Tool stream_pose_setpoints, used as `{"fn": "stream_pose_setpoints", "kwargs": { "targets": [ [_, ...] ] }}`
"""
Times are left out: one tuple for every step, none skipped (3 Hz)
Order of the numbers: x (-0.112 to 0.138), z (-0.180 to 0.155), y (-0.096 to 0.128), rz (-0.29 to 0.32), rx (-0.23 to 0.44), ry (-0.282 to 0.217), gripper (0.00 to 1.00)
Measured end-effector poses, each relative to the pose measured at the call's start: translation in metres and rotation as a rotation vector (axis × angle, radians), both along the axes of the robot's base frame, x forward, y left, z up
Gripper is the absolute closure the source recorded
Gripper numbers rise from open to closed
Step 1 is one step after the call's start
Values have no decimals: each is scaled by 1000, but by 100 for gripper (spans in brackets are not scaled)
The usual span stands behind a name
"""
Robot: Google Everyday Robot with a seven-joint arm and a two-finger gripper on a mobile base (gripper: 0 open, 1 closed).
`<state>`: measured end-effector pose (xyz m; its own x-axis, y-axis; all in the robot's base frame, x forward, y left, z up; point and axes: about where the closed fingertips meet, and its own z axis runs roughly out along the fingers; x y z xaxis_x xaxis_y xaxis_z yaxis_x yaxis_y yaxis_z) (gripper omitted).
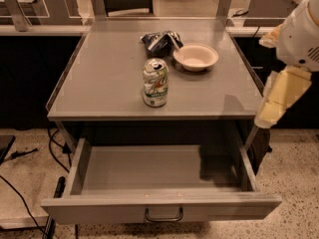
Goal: Place 7up can into top drawer
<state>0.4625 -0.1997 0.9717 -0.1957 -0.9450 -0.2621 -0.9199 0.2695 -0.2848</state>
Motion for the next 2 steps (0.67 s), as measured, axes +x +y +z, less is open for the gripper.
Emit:
{"fn": "stream_pose_setpoints", "kwargs": {
  "targets": [
    [19,-7,18,21,63,-27,0],
    [44,-22,41,42,187,-47,0]
  ]
}}
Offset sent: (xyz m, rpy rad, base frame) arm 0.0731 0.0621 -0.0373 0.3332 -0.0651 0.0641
